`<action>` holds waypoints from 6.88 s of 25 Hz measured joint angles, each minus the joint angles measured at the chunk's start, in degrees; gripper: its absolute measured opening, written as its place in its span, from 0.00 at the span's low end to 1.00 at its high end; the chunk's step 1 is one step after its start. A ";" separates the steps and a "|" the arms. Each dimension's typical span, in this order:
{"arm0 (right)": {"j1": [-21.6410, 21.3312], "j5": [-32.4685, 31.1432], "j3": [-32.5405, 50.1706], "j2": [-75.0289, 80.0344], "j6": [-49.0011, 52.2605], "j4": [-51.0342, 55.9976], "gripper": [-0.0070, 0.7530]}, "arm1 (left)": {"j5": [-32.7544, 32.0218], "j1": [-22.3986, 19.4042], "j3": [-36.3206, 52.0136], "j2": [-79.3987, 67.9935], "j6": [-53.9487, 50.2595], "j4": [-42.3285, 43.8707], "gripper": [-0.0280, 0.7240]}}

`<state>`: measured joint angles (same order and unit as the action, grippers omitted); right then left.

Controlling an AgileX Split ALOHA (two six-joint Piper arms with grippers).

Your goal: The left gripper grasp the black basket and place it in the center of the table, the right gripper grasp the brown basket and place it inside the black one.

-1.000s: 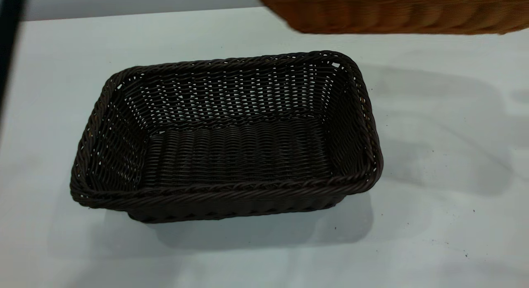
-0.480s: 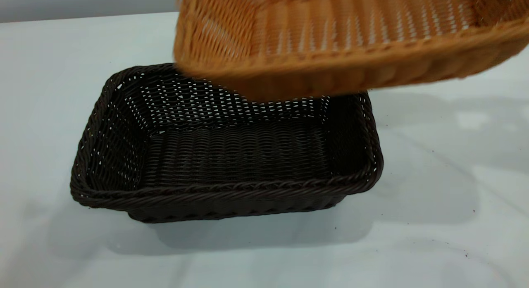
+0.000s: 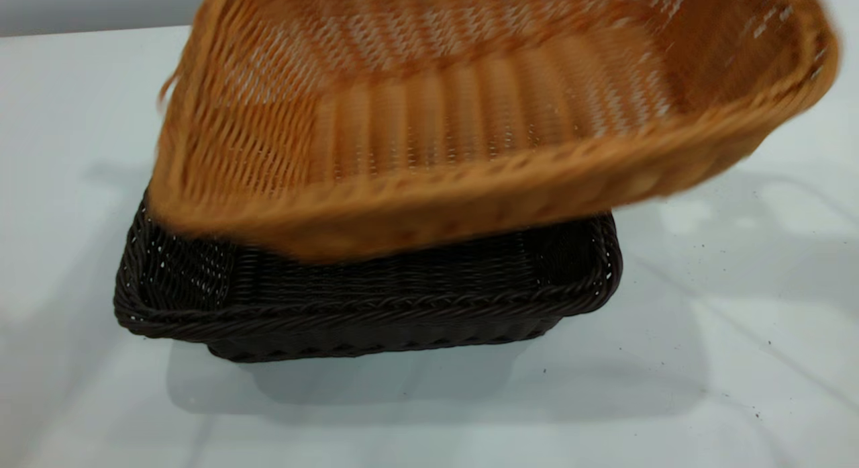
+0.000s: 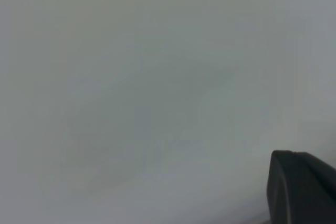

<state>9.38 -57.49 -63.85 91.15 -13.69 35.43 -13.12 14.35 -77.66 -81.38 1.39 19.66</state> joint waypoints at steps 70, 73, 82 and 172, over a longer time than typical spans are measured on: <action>5.97 4.98 -3.05 12.06 1.28 3.89 0.74 | 9.73 0.11 0.05 -6.34 0.31 0.75 0.04; 4.46 1.70 -6.96 12.06 2.89 0.85 0.75 | 9.29 0.11 0.05 -6.29 0.56 0.83 0.04; 3.15 -10.01 -23.70 12.06 10.00 -12.07 0.58 | -5.17 0.16 -6.19 -6.17 1.62 0.77 0.04; 3.20 -3.97 35.81 -90.90 -2.03 -20.97 0.01 | -48.35 0.22 51.93 81.38 3.10 -21.90 0.04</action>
<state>12.58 -61.46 -28.04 0.25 -15.72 14.46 -61.47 14.56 -25.73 0.00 4.49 -2.24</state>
